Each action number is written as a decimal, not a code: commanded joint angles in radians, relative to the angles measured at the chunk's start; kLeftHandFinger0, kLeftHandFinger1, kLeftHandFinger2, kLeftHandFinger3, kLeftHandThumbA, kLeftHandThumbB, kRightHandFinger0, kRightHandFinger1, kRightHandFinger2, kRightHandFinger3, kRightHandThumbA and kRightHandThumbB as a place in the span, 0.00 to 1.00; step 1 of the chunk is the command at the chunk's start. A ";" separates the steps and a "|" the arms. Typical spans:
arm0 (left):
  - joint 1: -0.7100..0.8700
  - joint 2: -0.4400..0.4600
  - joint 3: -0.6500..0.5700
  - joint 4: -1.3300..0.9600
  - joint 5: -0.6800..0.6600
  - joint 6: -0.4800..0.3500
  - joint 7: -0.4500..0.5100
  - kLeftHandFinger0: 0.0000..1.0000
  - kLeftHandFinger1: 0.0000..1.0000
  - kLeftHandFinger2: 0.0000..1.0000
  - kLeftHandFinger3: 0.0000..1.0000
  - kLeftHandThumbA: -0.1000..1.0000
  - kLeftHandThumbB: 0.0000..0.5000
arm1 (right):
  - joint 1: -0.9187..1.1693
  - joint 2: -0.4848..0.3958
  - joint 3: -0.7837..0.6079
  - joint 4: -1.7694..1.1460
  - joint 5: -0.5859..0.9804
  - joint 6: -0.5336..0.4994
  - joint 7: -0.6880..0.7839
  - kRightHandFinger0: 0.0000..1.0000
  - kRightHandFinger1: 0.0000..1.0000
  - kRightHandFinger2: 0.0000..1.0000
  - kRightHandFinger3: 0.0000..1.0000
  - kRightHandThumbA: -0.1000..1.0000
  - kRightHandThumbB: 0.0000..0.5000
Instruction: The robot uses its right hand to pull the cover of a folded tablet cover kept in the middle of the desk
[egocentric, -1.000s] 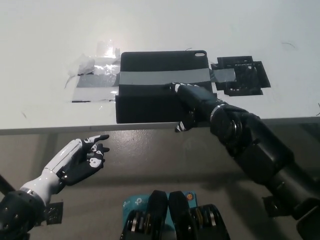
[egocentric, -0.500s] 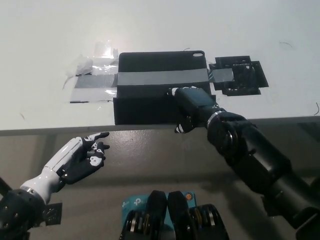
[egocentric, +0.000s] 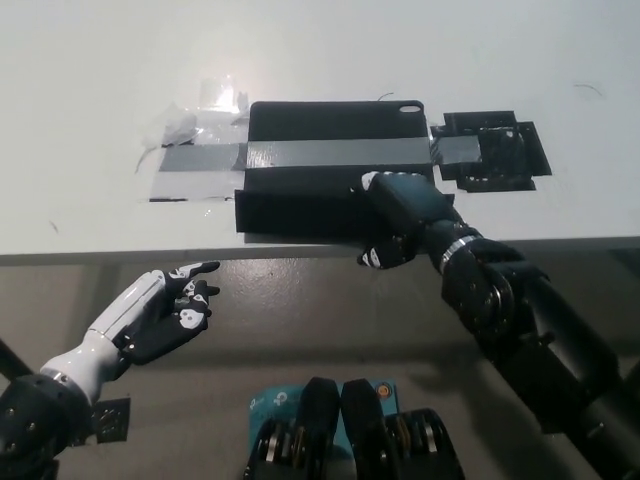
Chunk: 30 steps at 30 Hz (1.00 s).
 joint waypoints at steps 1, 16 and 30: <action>-0.030 0.029 0.009 -0.017 0.007 0.013 -0.013 0.76 0.84 0.96 1.00 1.00 0.20 | 0.068 0.000 0.015 -0.075 0.045 0.014 0.112 0.32 0.42 0.52 0.63 1.00 0.65; -0.051 0.038 0.015 -0.019 0.002 0.013 -0.018 0.77 0.85 0.96 1.00 1.00 0.15 | 0.235 0.067 -0.117 -0.116 0.117 -0.036 0.003 0.42 0.45 0.51 0.64 1.00 0.47; -0.057 0.032 0.016 0.005 0.006 0.013 -0.021 0.76 0.84 0.94 1.00 1.00 0.22 | 0.285 0.053 -0.178 -0.226 0.133 -0.011 0.045 0.44 0.48 0.56 0.66 1.00 0.50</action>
